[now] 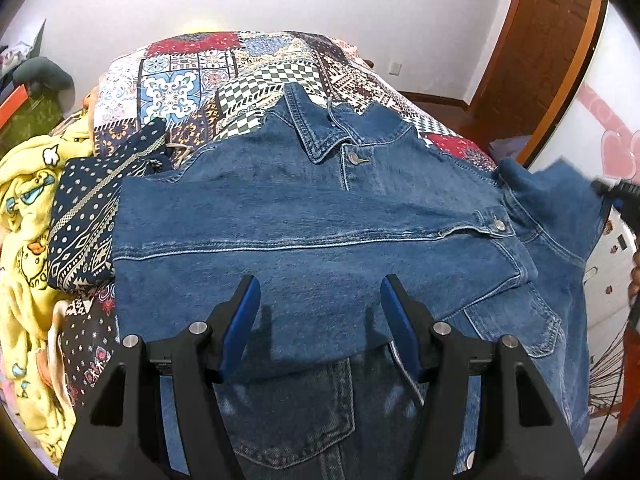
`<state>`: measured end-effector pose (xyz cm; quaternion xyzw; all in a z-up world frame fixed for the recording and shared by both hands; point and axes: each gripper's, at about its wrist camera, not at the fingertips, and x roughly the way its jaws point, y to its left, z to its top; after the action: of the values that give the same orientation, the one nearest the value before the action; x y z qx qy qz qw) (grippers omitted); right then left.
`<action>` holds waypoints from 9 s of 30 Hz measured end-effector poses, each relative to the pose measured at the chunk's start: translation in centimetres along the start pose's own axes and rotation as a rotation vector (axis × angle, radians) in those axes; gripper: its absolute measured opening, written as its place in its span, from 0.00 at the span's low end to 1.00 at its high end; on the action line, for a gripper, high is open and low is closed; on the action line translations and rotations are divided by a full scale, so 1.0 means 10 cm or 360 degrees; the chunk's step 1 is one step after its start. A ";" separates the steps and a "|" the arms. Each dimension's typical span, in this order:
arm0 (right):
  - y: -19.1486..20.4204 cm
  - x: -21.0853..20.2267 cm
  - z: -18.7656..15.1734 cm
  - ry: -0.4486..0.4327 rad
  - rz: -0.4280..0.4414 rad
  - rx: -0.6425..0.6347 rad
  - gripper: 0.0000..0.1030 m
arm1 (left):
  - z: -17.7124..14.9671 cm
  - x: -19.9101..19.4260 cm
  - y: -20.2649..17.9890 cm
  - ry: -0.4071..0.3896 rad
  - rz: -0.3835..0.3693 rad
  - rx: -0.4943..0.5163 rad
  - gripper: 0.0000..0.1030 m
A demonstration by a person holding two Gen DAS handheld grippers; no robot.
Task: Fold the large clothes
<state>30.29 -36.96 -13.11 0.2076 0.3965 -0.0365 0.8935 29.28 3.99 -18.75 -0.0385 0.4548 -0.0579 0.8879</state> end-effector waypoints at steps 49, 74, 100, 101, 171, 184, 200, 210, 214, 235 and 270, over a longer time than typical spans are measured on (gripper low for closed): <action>0.16 -0.23 -0.69 0.0123 -0.0126 -0.0438 0.55 | 0.55 0.28 -2.20 0.0062 -0.0360 0.0827 0.63; 0.04 -0.01 -0.93 0.0299 -0.0064 -0.0380 0.65 | 0.83 0.50 -2.24 -0.0073 -0.0408 0.0741 0.10; 0.74 0.51 -1.23 0.0621 0.0059 -0.0695 0.65 | -0.21 0.37 -0.22 0.0214 0.0033 0.0461 0.52; 0.74 0.51 -1.23 0.0624 0.0061 -0.0692 0.65 | -0.22 0.37 -0.22 0.0216 0.0047 0.0462 0.52; 1.24 0.60 -0.59 0.0378 0.0055 -0.0820 0.65 | 0.31 -0.06 1.94 0.0009 0.0109 -0.0443 0.52; 1.09 1.62 -0.37 0.0630 0.0058 -0.0614 0.65 | 0.63 0.98 2.16 0.0130 -0.0044 -0.0618 0.44; 1.61 1.43 -0.04 0.0392 0.0239 -0.0779 0.14 | 1.05 0.24 1.90 -0.0198 0.0077 -0.0416 0.10; 2.06 1.69 0.11 0.0326 0.0194 -0.0864 0.14 | 1.19 0.53 2.19 -0.0123 0.0318 -0.0408 0.11; 2.01 1.90 -0.01 0.0348 0.0124 -0.0873 0.15 | 1.10 0.80 2.30 -0.0074 0.0323 -0.0484 0.12; 1.87 0.86 -0.09 0.0292 -0.0043 -0.1066 0.73 | 0.86 -0.32 1.61 -0.0103 0.0477 -0.0147 0.70; 0.56 -0.06 -1.58 0.0620 0.0210 -0.0736 0.76 | -1.73 -0.50 1.12 0.0357 -0.0311 -0.0853 0.66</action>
<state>20.22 -25.54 -20.28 0.0272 0.5439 0.1531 0.8246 13.11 15.51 -26.18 -0.3083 0.5433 -0.0250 0.7805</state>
